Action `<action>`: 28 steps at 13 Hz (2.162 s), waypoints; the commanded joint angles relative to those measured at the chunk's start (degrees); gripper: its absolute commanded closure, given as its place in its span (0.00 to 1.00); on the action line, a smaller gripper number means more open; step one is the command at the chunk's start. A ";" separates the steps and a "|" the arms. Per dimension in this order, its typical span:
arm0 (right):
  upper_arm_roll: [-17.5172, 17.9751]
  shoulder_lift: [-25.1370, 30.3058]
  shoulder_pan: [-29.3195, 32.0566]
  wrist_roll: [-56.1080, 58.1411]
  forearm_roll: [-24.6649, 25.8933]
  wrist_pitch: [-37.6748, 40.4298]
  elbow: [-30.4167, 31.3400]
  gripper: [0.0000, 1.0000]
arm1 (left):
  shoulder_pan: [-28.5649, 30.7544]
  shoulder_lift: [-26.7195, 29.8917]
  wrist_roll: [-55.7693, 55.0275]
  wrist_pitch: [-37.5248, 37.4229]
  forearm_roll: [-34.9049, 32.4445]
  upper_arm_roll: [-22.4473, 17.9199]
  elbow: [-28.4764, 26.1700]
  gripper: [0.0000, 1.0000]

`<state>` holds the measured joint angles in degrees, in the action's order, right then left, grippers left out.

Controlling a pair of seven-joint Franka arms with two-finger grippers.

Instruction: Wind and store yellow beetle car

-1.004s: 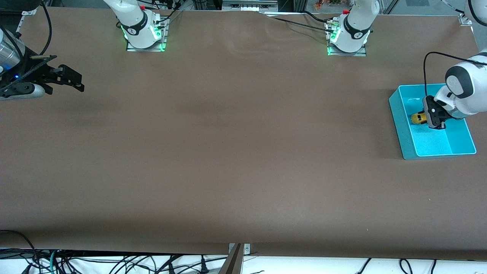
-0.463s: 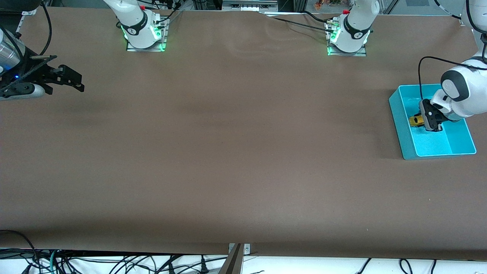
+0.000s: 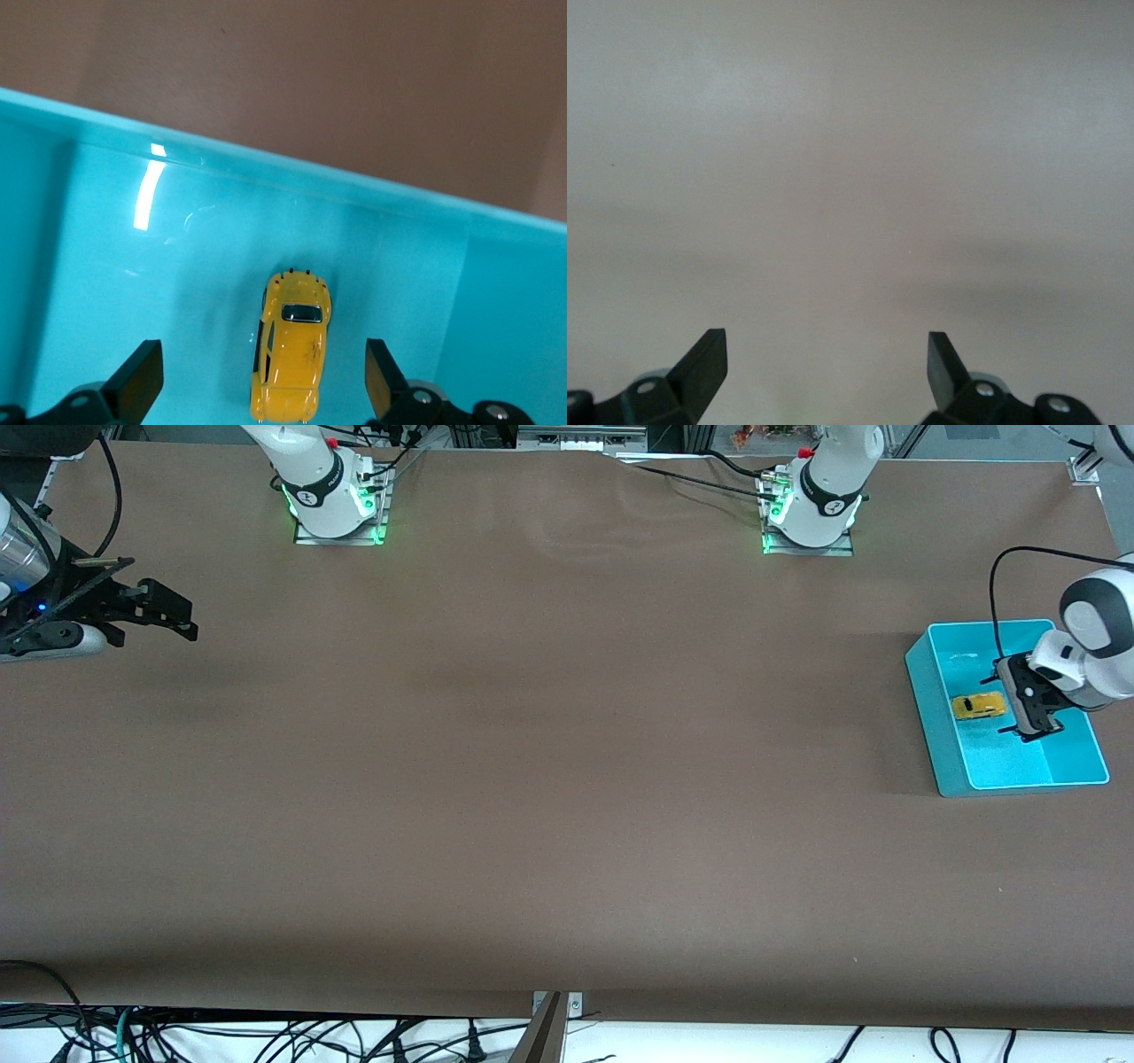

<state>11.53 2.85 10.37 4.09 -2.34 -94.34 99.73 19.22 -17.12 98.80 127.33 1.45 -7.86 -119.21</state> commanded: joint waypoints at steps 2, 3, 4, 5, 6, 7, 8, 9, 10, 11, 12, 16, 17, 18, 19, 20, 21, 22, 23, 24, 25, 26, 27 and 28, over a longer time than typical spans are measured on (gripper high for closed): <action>0.24 -0.48 -0.17 -0.75 0.75 0.30 -1.29 0.00 | -0.23 6.03 -16.49 -10.15 4.60 3.88 5.20 0.00; 0.24 -0.56 -0.17 -0.75 0.75 0.30 -1.29 0.00 | -0.23 7.44 -21.15 -11.48 4.70 5.56 6.52 0.00; 0.24 -0.74 -0.17 -0.75 0.75 0.30 -1.29 0.00 | -0.41 8.67 -26.24 -12.71 4.79 7.05 7.76 0.00; 0.24 -0.83 -0.17 -0.67 0.75 0.21 -1.29 0.00 | -0.41 9.47 -32.91 -13.42 4.79 8.89 9.33 0.00; 0.24 -0.83 -0.17 -0.66 0.75 -0.05 -1.29 0.00 | -0.41 10.17 -40.11 -14.47 4.79 10.65 10.83 0.00; 0.16 -0.83 -0.17 -0.58 0.75 -0.05 -1.29 0.00 | -0.67 10.61 -45.40 -16.05 4.79 12.15 12.24 0.00; 0.16 -0.83 -0.17 -0.58 0.75 -0.14 -1.29 0.00 | -0.76 11.58 -50.41 -16.93 4.79 13.73 13.03 0.00; 0.24 -0.83 -0.17 -0.58 0.75 -0.14 -1.29 0.00 | -0.76 12.89 -56.90 -17.12 4.79 15.49 13.13 0.00; 0.24 -0.83 -0.17 -0.58 0.75 -0.14 -1.29 0.00 | -0.85 14.38 -65.23 -17.99 4.79 16.46 13.13 0.00; 0.24 -0.83 -0.17 -0.58 0.75 -0.14 -1.29 0.00 | -1.98 15.18 -74.28 -19.65 4.79 16.64 13.22 0.00; 0.24 -0.83 -0.17 -0.58 0.75 -0.14 -1.29 0.00 | -3.99 15.71 -81.50 -20.80 4.79 16.56 14.26 0.00; 0.24 -0.83 -0.17 -0.58 0.75 -0.14 -1.29 0.00 | -10.06 15.72 -97.28 -27.49 4.70 14.28 18.05 0.00; 0.24 -0.91 -0.17 -0.58 0.75 -0.14 -1.29 0.00 | -11.03 15.63 -98.44 -27.75 4.61 14.19 18.92 0.00; 0.24 -0.83 -0.17 -0.58 0.67 -0.05 -1.29 0.00 | -11.30 15.54 -98.45 -27.75 4.52 14.27 19.54 0.00; 0.24 -0.83 -0.17 -0.58 0.67 -0.14 -1.29 0.00 | -11.39 15.54 -98.45 -27.75 4.78 14.27 19.89 0.00; 0.24 -0.83 -0.17 -0.58 0.58 -0.14 -1.38 0.00 | -11.31 15.54 -98.45 -27.75 4.70 14.45 21.90 0.00; 0.24 -0.83 -0.17 -0.49 0.58 -0.05 -1.47 0.00 | -11.39 15.80 -98.45 -29.23 4.18 14.97 22.88 0.00; 0.24 -0.83 -0.17 -0.32 0.58 0.04 -1.55 0.00 | -11.66 15.80 -98.89 -31.51 4.09 15.06 24.19 0.00; 0.16 -0.83 -0.17 -0.14 0.49 0.04 -1.56 0.00 | -13.83 15.80 -99.67 -35.10 3.82 14.63 25.16 0.00; 0.16 -0.83 -0.17 -0.14 0.49 0.04 -1.56 0.00 | -15.68 15.89 -102.38 -38.09 2.25 13.49 25.78 0.00; 0.16 -0.83 -0.17 -0.14 0.49 0.13 -1.56 0.00 | -16.22 15.81 -104.23 -38.99 1.72 12.35 27.09 0.00; 0.16 -0.83 -0.08 -0.14 0.49 0.21 -1.64 0.00 | -16.23 15.72 -104.69 -40.39 1.54 12.08 27.54 0.00; 0.16 -0.83 -0.08 -0.14 0.40 0.21 -1.64 0.00 | -16.23 15.37 -104.69 -41.71 1.45 11.99 27.89 0.00; 0.16 -0.83 -0.08 0.30 0.40 0.21 -1.64 0.00 | -15.88 14.93 -104.61 -41.81 1.45 11.55 28.50 0.00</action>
<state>11.56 2.55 10.33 4.14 -2.33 -94.91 99.65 3.78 -1.11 -4.82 87.51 4.34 4.96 -92.97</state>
